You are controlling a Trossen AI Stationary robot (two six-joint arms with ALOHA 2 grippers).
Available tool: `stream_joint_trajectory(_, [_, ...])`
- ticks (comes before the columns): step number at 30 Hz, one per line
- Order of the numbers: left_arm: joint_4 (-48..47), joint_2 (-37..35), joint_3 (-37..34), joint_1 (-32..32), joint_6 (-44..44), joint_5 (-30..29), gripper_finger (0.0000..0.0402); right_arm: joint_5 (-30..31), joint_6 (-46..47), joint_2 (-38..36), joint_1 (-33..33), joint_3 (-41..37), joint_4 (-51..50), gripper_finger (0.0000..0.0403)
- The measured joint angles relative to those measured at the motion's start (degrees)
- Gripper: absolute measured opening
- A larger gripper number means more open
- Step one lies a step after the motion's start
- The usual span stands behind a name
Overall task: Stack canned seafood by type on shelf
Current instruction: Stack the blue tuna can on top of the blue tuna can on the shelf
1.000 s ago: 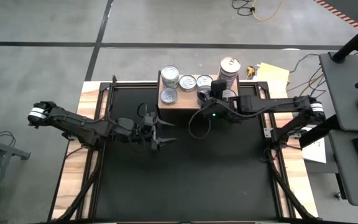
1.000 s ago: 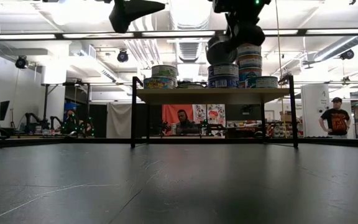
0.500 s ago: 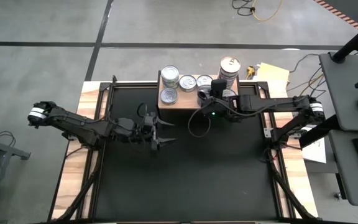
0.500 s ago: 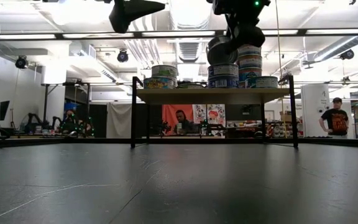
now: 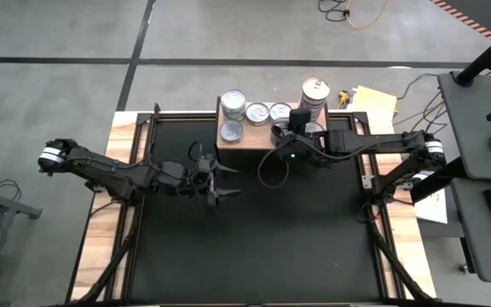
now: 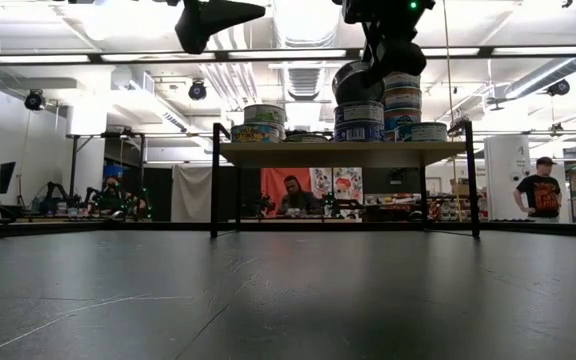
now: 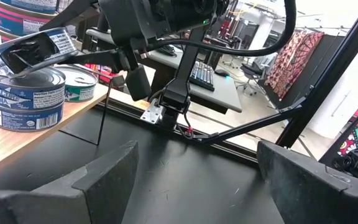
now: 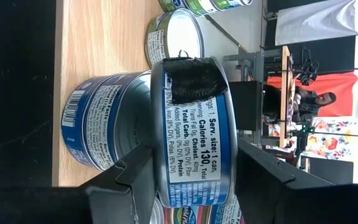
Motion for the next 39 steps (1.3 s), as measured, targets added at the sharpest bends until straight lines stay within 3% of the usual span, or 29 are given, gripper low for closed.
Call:
stream_joint_trajectory(7, [0.0,0.0,0.0,0.0,0.0,0.0,0.0311,0.0,0.8,0.0,0.0,0.0,0.0,0.0178])
stream_joint_trajectory(39, [0.0,0.0,0.0,0.0,-1.9,0.0,0.0311,-3.2,3.5,-0.2,-1.7,0.3,0.0,0.0292])
